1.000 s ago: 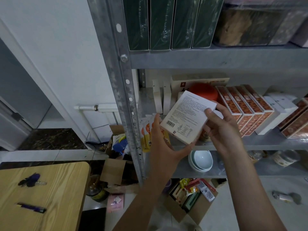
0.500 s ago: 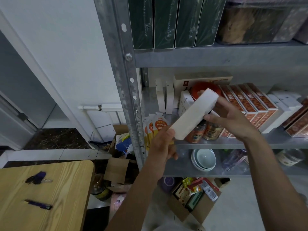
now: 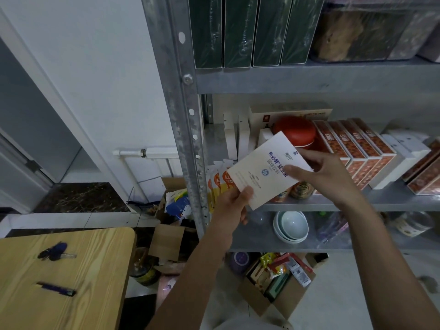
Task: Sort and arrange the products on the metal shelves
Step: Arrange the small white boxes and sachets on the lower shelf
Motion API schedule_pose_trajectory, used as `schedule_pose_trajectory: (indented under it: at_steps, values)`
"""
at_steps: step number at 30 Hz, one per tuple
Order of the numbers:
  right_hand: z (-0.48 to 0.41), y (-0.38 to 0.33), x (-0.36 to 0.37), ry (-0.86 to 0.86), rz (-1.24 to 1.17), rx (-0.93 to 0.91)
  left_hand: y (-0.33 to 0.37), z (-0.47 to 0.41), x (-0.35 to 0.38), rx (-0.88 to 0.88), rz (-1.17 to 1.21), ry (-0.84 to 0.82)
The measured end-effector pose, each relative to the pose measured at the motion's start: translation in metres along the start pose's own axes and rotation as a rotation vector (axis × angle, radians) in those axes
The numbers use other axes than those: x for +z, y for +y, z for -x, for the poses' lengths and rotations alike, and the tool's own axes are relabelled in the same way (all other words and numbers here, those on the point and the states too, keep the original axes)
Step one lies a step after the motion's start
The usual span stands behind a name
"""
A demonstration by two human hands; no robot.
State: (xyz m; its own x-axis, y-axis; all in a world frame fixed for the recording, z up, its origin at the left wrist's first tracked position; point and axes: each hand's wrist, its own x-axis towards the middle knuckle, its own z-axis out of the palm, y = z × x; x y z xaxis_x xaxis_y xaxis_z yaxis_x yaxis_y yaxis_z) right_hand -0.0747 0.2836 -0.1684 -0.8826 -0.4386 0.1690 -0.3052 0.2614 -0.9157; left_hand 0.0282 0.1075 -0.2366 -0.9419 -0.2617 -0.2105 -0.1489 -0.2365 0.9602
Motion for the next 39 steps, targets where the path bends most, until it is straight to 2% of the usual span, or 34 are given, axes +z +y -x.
schedule_pose_trajectory:
  at_steps: [3, 6, 10, 12, 16, 17, 19, 22, 26, 30, 31, 33, 35, 39]
  values:
    - [0.006, -0.001, -0.004, -0.132, -0.012, 0.050, 0.000, -0.007, -0.003, -0.071, 0.053, 0.058]
    - [0.007, -0.001, 0.004, -0.049, 0.043, 0.023, 0.000, -0.017, -0.004, -0.076, -0.022, 0.108]
    - [0.002, -0.003, 0.009, -0.077, 0.119, 0.012, 0.000, -0.030, -0.007, -0.057, -0.102, 0.142]
    - [-0.003, -0.001, 0.013, 0.006, 0.114, 0.025, 0.000, -0.035, -0.007, -0.035, -0.171, 0.141]
    - [-0.009, 0.004, 0.028, 0.112, 0.283, 0.019, 0.001, -0.046, -0.008, 0.180, -0.701, 0.161]
    - [-0.010, 0.005, 0.033, 0.118, 0.350, 0.002, 0.003, -0.048, -0.008, 0.259, -0.752, 0.137]
    - [-0.012, 0.006, 0.041, 0.120, 0.456, -0.048, 0.009, -0.051, -0.004, 0.383, -0.748, 0.056]
    - [-0.017, 0.007, 0.052, 0.092, 0.531, -0.093, 0.019, -0.059, 0.001, 0.466, -0.694, 0.000]
    - [-0.025, 0.008, 0.056, 0.075, 0.575, -0.118, 0.031, -0.076, 0.000, 0.495, -0.671, -0.035]
    - [-0.034, 0.012, 0.047, -0.052, 0.513, -0.112, 0.029, -0.092, -0.005, 0.471, -0.685, -0.027]
    - [-0.037, 0.013, 0.045, -0.003, 0.464, -0.086, 0.029, -0.095, -0.005, 0.436, -0.701, -0.015]
    - [-0.048, 0.017, 0.041, 0.245, 0.440, 0.047, 0.027, -0.101, -0.005, 0.393, -0.721, -0.005]
    - [-0.056, 0.020, 0.040, 0.449, 0.561, 0.188, 0.024, -0.105, -0.004, 0.394, -0.722, -0.015]
    - [-0.071, 0.027, 0.048, 0.394, 0.776, 0.247, 0.016, -0.114, -0.003, 0.375, -0.776, -0.039]
